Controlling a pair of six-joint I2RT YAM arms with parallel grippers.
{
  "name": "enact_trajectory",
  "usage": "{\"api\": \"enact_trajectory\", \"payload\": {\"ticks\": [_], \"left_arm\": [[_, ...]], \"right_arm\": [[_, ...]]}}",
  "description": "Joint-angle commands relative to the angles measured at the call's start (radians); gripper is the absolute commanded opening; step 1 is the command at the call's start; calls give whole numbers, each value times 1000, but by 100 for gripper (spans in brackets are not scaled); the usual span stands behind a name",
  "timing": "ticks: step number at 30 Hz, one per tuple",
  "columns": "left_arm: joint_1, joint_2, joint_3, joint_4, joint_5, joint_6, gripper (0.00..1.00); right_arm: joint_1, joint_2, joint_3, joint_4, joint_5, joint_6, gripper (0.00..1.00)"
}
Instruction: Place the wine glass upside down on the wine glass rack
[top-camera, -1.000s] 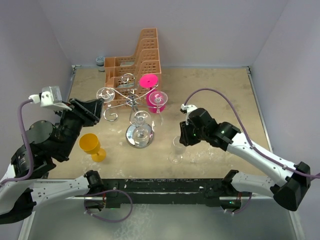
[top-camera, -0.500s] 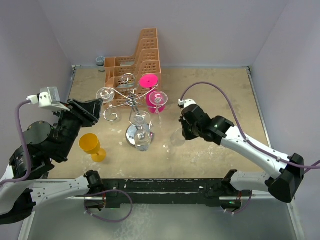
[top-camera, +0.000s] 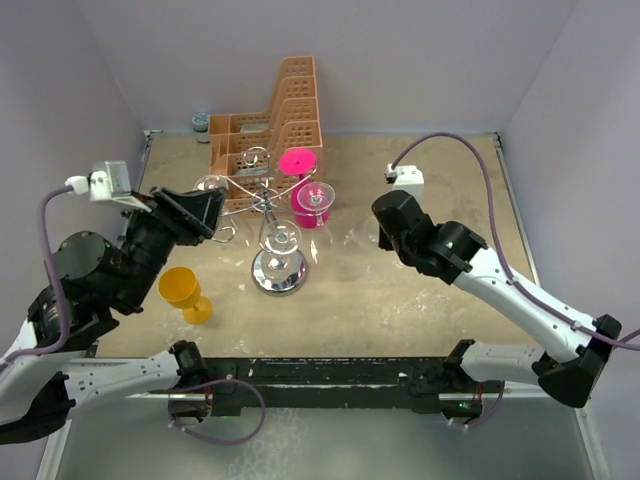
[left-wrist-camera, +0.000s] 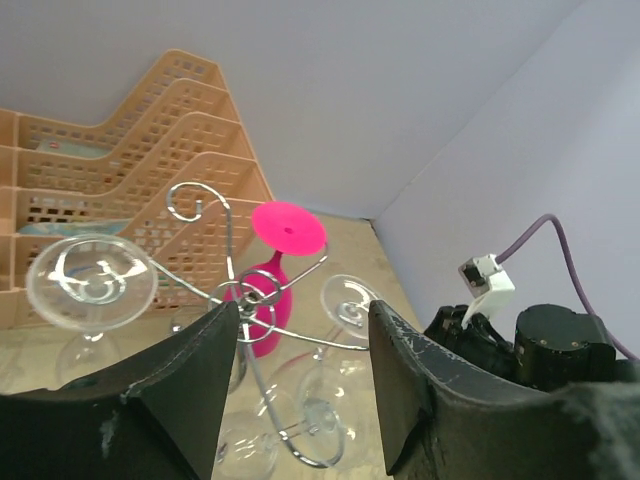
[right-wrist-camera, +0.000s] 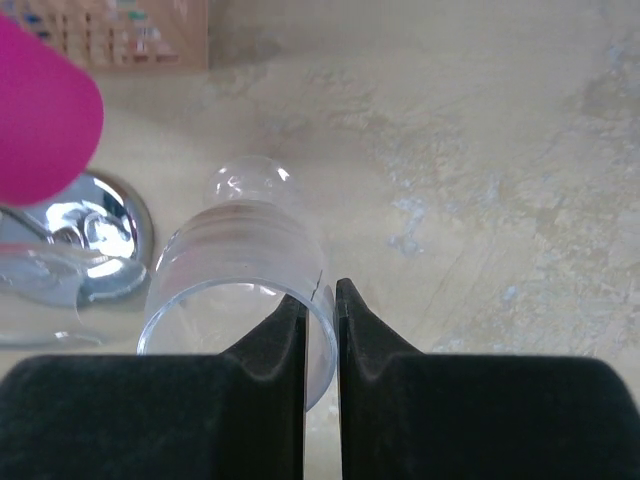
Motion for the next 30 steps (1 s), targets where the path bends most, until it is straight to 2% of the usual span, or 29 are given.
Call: {"api": "enact_trajectory", "payload": {"ticks": [1,3,6,10,12,18,30], "left_arm": [[0,77,30,118,114,-26,53],[0,103,27,151,139,-43,53],[0,135,6,221,192,-70,53],[0,179,-13,316,235,-123,54],[0,234,-27,431,294,-189,55],[0,333,-18,582,369,-285,56],[0,475,-64,970,330,-450,57]], "right_arm": [[2,-79,73,145,237,95,0],[2,-131,68,220,285,108,0],[2,-225,15,423,301,66,0],[2,-342,-61,704,248,9,0],[3,-404,-102,902,185,15,0],[2,-476,-177,1093,63,86,0],[2,-535,-306,1295,-133,207,0]]}}
